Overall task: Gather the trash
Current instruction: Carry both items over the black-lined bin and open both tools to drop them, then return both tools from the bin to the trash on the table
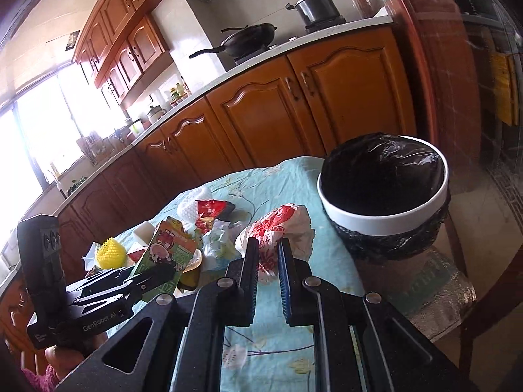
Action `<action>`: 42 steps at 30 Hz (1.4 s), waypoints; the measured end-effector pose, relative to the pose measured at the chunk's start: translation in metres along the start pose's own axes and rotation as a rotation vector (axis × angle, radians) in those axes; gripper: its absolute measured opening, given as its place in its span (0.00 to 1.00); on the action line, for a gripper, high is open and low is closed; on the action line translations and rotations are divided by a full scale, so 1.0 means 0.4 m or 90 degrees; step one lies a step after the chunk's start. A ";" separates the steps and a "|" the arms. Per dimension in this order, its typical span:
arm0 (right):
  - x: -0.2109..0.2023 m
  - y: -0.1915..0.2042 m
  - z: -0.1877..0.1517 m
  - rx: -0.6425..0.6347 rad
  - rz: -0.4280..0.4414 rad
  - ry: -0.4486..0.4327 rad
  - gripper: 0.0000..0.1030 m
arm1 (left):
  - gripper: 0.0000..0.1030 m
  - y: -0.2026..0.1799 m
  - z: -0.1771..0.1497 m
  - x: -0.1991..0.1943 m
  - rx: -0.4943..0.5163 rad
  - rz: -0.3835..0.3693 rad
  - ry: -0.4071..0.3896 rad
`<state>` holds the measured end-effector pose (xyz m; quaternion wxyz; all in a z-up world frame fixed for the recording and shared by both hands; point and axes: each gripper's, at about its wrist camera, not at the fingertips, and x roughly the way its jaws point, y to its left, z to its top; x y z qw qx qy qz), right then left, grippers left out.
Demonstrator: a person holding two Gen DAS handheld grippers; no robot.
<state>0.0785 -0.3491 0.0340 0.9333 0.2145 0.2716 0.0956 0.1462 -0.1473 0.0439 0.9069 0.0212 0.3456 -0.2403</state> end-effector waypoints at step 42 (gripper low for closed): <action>0.225 -0.354 0.236 0.042 -0.160 0.135 0.23 | 0.47 -0.238 0.321 0.506 0.105 -0.081 0.196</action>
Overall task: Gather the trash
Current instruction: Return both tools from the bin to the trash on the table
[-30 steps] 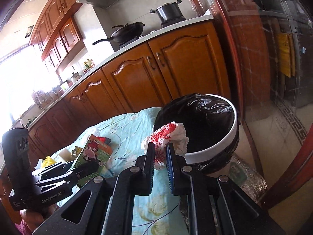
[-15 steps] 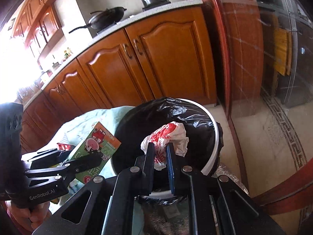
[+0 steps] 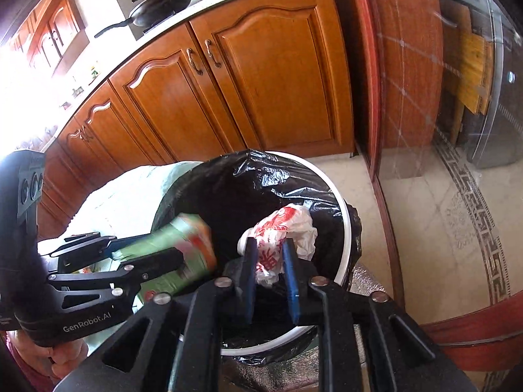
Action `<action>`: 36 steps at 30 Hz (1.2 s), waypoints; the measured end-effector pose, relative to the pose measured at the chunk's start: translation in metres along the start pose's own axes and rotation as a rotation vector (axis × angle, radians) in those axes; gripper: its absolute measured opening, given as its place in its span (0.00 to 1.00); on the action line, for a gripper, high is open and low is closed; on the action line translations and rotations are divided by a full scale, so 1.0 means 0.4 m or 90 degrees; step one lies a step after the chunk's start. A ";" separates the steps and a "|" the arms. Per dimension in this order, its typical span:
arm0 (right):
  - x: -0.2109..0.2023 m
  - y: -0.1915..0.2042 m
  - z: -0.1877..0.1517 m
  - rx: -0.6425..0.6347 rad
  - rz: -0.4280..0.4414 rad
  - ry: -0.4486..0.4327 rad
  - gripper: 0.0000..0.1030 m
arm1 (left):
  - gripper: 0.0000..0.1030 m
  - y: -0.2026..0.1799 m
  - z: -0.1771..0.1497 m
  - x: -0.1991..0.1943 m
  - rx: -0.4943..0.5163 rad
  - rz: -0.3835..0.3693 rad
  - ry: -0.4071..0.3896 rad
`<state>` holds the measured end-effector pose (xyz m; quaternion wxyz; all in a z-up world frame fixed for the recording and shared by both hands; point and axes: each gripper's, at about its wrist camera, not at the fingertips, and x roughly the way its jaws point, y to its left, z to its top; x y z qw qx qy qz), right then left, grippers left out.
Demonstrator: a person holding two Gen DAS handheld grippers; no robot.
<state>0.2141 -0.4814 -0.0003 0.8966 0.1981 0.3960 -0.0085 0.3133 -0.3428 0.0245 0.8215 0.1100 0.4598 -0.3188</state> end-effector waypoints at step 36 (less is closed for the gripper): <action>-0.125 0.297 -0.300 -0.029 0.134 -0.083 0.84 | 0.49 0.329 -0.558 -0.398 -0.282 0.100 -0.176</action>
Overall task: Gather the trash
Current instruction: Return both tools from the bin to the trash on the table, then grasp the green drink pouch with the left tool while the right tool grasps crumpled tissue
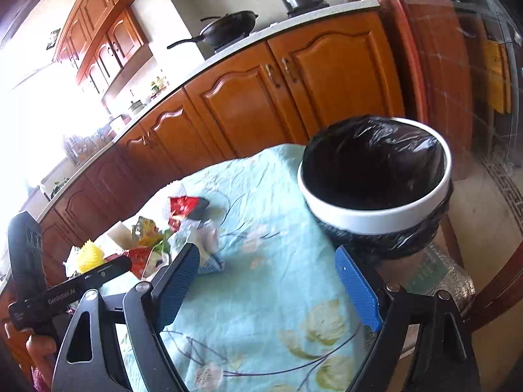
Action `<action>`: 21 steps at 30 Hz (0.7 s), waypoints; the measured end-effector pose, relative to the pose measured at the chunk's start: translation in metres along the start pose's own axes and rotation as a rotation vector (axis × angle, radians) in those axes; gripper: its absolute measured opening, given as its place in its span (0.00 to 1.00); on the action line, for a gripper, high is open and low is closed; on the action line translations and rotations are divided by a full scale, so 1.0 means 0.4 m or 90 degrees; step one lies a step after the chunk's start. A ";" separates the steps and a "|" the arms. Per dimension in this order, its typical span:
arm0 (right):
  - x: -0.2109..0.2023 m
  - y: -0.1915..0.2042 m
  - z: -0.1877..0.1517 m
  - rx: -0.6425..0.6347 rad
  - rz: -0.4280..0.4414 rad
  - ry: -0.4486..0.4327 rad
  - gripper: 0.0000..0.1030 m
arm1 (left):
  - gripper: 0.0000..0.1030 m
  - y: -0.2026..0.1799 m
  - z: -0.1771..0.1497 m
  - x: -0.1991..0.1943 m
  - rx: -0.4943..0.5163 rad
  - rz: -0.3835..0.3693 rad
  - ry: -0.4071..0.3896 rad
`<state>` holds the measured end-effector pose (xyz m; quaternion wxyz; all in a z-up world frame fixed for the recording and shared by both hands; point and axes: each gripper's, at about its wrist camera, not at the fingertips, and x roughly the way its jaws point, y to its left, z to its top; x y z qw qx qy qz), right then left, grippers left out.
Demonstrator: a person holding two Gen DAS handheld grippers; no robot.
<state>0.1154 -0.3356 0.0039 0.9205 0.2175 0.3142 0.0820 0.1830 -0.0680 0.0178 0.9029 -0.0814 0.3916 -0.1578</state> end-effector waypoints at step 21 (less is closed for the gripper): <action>0.107 0.120 -0.015 -0.037 0.055 0.064 0.78 | 0.49 0.045 0.015 0.036 -0.056 -0.036 0.057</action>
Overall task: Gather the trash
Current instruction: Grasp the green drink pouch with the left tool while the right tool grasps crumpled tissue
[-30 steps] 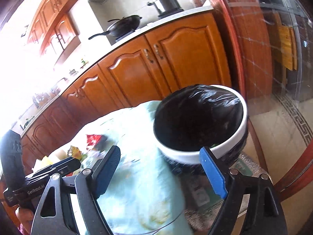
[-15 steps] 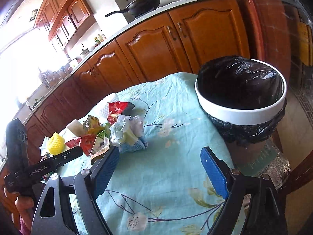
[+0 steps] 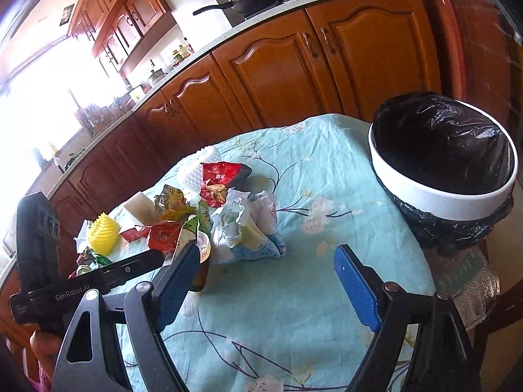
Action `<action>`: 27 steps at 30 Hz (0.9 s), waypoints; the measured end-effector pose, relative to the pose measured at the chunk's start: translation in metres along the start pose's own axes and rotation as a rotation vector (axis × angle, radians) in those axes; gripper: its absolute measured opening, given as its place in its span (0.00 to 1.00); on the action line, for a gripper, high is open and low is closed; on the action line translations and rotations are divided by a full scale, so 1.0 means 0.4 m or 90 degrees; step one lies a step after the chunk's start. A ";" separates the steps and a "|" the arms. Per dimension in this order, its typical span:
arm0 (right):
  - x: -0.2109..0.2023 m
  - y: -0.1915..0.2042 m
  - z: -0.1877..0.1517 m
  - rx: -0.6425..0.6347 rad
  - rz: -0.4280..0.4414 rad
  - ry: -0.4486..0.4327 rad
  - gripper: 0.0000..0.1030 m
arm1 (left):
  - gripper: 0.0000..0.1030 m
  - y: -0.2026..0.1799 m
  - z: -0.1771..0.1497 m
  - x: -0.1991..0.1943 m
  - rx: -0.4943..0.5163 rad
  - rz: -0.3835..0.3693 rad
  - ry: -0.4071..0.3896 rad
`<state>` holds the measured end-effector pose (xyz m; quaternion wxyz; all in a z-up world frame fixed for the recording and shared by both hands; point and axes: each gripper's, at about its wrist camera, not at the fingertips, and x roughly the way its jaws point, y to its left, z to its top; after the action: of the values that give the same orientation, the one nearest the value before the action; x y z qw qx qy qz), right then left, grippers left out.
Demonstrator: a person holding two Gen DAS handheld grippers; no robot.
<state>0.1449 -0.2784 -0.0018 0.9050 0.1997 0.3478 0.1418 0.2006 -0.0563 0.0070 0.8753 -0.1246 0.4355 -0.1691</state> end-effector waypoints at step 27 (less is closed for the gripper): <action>0.100 -0.031 0.043 0.025 0.046 0.037 0.00 | 0.03 -0.019 0.037 0.073 0.050 -0.004 0.020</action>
<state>0.1867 -0.2781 -0.0189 0.8848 0.2255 0.3694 0.1730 0.2275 -0.0740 -0.0027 0.8723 -0.0885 0.4415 -0.1908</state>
